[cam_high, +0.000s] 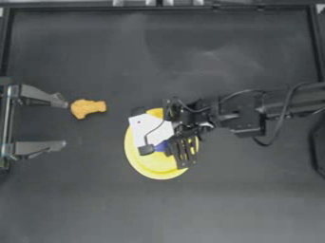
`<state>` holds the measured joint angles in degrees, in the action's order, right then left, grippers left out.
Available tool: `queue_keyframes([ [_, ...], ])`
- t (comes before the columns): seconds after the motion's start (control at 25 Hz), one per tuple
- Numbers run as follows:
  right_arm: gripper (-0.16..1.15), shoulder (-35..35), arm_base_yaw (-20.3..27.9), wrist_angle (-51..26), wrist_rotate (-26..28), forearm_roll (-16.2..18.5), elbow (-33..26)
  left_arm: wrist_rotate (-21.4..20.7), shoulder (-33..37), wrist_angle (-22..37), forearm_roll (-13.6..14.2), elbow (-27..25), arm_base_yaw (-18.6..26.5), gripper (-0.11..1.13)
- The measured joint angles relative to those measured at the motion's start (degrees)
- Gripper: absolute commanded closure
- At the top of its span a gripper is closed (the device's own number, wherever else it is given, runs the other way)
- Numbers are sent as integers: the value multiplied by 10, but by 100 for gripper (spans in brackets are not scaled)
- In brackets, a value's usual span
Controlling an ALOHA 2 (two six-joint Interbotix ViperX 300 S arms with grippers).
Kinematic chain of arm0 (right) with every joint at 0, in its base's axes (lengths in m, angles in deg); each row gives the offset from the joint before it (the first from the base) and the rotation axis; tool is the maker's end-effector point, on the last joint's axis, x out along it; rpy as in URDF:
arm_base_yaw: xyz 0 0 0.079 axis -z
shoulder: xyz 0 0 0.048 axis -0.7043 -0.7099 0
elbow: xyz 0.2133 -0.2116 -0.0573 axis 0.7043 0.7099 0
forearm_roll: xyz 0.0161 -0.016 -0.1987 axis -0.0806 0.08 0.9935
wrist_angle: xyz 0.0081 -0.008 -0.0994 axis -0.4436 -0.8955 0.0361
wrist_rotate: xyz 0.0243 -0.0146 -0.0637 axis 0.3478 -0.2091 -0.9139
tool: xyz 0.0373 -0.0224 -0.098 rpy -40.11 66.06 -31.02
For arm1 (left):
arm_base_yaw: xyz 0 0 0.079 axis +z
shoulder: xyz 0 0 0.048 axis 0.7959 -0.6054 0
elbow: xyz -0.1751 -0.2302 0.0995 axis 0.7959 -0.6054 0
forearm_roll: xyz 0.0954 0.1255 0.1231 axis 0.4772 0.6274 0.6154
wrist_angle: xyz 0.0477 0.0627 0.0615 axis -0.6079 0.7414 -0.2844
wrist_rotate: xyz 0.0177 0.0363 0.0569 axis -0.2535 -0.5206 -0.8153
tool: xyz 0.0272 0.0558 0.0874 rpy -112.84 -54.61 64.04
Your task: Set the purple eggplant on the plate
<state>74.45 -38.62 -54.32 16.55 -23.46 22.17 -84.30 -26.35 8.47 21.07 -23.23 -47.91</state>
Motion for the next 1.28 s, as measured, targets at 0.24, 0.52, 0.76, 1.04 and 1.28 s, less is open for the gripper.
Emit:
queue_keyframes([
  [0.24,32,-6,1,2,-11,-18,-1,0,0,-1,0,0,1,-1],
  [0.52,8,-7,0,2,-18,-39,0,0,0,-1,0,0,0,-1],
  [0.76,7,-7,8,2,-17,-40,-1,0,0,-1,0,0,1,-1],
  [1.04,7,30,25,0,-18,-37,-1,0,0,3,0,-1,4,-1],
  [1.28,7,125,44,54,-18,-20,46,0,-1,25,0,2,11,-1],
])
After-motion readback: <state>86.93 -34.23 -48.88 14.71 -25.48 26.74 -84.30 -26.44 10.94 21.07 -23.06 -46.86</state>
